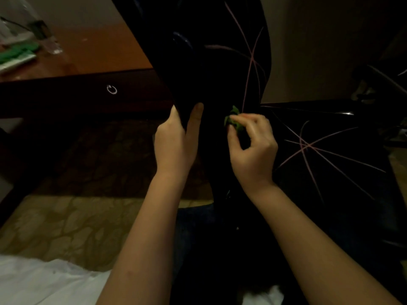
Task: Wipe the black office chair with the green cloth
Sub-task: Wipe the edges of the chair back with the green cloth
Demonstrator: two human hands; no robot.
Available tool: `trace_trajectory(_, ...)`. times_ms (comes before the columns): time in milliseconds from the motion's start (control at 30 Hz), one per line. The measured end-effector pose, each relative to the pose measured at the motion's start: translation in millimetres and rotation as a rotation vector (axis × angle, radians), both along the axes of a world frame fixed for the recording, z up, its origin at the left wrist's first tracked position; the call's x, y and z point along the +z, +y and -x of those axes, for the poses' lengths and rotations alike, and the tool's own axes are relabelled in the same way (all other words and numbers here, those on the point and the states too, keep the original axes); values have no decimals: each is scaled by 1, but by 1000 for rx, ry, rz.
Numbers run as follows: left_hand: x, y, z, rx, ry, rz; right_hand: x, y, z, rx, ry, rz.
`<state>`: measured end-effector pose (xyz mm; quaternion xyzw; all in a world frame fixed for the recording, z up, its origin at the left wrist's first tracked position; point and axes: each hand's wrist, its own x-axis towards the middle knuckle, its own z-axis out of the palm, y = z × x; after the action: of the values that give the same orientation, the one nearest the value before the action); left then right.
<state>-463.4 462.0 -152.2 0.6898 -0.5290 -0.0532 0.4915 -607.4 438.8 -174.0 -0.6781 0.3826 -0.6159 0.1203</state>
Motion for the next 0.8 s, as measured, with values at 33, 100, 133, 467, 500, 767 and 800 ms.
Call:
trace_trajectory(33, 1, 0, 1, 15, -10, -3, 8, -1, -3, 4, -3, 14)
trace_trajectory(100, 2, 0, 2, 32, -16, -5, 25, -5, -9, 29, 5, 55)
trace_trajectory(133, 2, 0, 2, 30, 0, -11, 34, -8, -11, 54, 14, 81)
trace_trajectory(467, 3, 2, 1, -15, 56, -22, 42, -14, -19, 81, 57, 155)
trace_trajectory(500, 3, 3, 1, -13, 54, -18, 39, -13, -19, 74, 53, 152)
trace_trajectory(767, 2, 6, 3, -24, 27, -21, -12, -7, 12, 43, 129, 73)
trace_trajectory(800, 2, 7, 4, -23, 34, -22, -21, -5, 18, 44, 150, 48)
